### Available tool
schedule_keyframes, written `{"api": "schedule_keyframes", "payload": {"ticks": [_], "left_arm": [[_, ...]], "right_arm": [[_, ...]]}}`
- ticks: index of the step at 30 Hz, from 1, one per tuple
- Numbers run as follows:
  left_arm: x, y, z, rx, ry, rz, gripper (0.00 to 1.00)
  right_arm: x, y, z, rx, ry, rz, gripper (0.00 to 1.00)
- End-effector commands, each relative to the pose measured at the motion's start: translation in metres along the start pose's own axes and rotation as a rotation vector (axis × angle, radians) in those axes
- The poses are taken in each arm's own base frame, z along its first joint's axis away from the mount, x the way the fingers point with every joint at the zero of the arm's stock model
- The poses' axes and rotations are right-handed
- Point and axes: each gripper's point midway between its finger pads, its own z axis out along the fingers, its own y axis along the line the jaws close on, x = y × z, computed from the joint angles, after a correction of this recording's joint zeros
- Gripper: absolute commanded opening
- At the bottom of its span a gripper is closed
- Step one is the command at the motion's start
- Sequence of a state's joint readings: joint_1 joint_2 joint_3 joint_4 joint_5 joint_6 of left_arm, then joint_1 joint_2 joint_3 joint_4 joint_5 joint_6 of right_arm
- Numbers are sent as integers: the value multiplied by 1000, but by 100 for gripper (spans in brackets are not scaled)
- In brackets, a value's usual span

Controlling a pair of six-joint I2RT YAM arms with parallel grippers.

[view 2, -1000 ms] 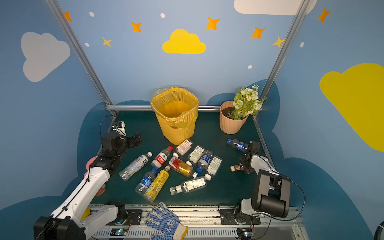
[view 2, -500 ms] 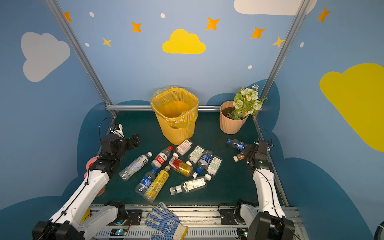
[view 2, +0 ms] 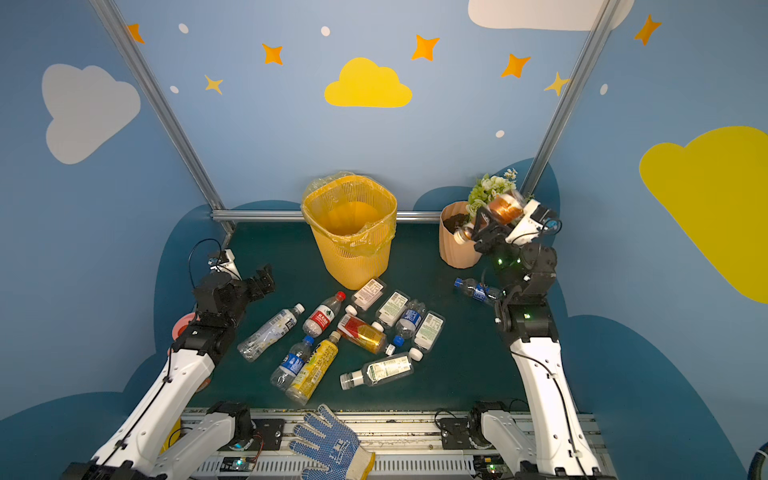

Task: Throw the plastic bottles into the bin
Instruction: 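Lift the coffee bottle with the right gripper and release it over the bin, then grasp the yellow-label tea bottle with the left gripper while the right arm withdraws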

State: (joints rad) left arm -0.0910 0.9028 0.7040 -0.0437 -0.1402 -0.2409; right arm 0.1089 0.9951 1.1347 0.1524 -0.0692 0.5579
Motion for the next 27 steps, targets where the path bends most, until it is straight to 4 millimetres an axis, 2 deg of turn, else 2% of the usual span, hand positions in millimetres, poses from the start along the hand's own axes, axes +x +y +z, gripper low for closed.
{"api": "schedule_keyframes", "payload": {"ticks": [1, 4, 6, 7, 9, 12, 13, 15, 17, 19, 22, 23, 27], "left_arm": [[6, 3, -5, 0, 6, -9, 100], [6, 0, -8, 19, 6, -10, 100], [5, -2, -10, 33, 8, -6, 100], [5, -3, -11, 38, 9, -6, 100], [5, -3, -12, 38, 12, -5, 100], [5, -3, -14, 37, 12, -9, 100], [5, -2, -14, 36, 13, -12, 100], [4, -3, -16, 39, 15, -8, 100], [-1, -2, -22, 27, 13, 20, 100], [-9, 2, -29, 3, -5, 57, 100], [-17, 4, -37, -8, -42, 74, 100], [-19, 4, -38, -3, -51, 68, 100], [-17, -4, -41, 50, -60, 29, 100]], "right_arm": [[-30, 67, 18, -228, -90, -82, 59], [-25, 114, 42, -362, -79, -107, 59], [-13, 139, 63, -426, -49, -97, 60], [0, 151, 77, -453, -9, -91, 60], [37, 170, 105, -502, 92, -74, 61], [112, 195, 145, -573, 312, -63, 62], [139, 199, 156, -578, 395, -76, 64], [166, 195, 171, -544, 498, -91, 73], [157, 195, 177, -525, 501, -114, 84], [123, 199, 173, -509, 419, -169, 94], [71, 203, 157, -477, 300, -243, 96], [59, 205, 150, -478, 283, -254, 96], [40, 201, 120, -470, 242, -274, 96]]}}
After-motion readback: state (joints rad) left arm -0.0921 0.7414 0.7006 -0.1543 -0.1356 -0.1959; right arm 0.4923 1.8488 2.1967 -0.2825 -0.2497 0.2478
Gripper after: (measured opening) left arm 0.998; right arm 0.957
